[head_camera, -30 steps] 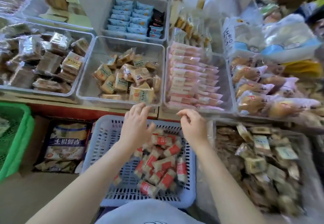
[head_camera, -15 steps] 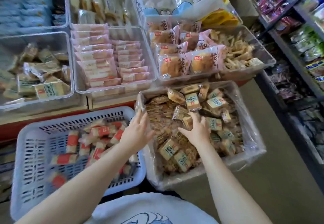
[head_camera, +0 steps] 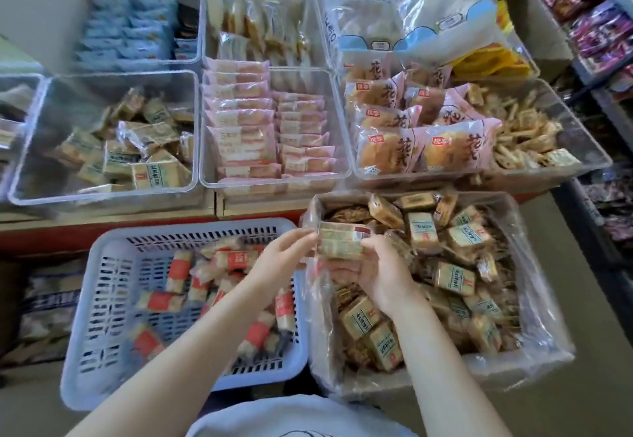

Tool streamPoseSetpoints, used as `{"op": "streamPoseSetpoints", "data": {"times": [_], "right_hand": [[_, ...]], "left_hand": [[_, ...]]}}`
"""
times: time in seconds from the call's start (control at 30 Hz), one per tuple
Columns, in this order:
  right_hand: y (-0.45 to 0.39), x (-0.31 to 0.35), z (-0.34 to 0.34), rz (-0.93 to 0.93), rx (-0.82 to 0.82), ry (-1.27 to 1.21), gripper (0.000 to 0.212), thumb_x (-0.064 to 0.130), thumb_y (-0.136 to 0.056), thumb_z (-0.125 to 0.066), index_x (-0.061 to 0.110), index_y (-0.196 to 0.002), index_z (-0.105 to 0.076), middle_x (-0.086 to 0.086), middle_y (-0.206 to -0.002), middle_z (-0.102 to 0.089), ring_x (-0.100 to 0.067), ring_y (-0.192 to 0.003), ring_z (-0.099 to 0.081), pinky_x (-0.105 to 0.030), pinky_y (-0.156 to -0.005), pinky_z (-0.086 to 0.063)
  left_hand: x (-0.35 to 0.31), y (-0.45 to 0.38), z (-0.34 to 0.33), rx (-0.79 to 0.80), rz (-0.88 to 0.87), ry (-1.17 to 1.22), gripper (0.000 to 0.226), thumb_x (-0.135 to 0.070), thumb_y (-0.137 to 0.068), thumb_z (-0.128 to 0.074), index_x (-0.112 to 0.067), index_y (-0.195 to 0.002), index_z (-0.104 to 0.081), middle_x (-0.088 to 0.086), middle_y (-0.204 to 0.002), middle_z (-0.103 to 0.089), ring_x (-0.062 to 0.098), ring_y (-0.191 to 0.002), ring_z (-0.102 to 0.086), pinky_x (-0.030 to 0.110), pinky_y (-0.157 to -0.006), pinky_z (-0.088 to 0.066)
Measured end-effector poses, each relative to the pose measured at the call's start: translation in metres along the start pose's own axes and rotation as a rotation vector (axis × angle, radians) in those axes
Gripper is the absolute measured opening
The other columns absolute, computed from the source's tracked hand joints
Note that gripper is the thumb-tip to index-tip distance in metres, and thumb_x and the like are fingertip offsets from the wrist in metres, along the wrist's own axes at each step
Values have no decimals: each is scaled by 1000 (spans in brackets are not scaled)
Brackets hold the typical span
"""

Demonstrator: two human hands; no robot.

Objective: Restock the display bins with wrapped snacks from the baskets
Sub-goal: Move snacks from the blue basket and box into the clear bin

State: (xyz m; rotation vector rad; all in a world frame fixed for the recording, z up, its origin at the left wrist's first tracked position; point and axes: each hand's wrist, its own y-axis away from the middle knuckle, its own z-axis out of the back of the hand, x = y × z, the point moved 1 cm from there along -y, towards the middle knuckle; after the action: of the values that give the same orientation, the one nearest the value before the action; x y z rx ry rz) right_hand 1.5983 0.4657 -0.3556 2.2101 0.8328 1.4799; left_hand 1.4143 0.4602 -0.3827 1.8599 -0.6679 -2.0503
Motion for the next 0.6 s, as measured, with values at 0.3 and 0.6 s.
{"op": "streamPoseSetpoints", "data": {"times": [0.3, 0.6], "right_hand": [[-78, 0, -145, -202, 277, -21, 62, 53, -101, -38, 5, -133, -63, -23, -116, -69, -30, -85, -70, -36, -71, -60], [-182, -4, -311, -3, 90, 378, 23, 3, -97, -59, 10, -119, -63, -17, -111, -67, -21, -76, -65, -30, -62, -59]], "left_hand": [[-18, 25, 165, -91, -154, 285, 43, -27, -72, -82, -23, -113, -70, 0, -107, -73, 12, -94, -69, 25, -80, -53], [37, 14, 318, -649, -167, -652, 49, -31, -94, -66, -18, -140, -57, 2, -142, -53, 20, -135, -44, 36, -113, -36]]}}
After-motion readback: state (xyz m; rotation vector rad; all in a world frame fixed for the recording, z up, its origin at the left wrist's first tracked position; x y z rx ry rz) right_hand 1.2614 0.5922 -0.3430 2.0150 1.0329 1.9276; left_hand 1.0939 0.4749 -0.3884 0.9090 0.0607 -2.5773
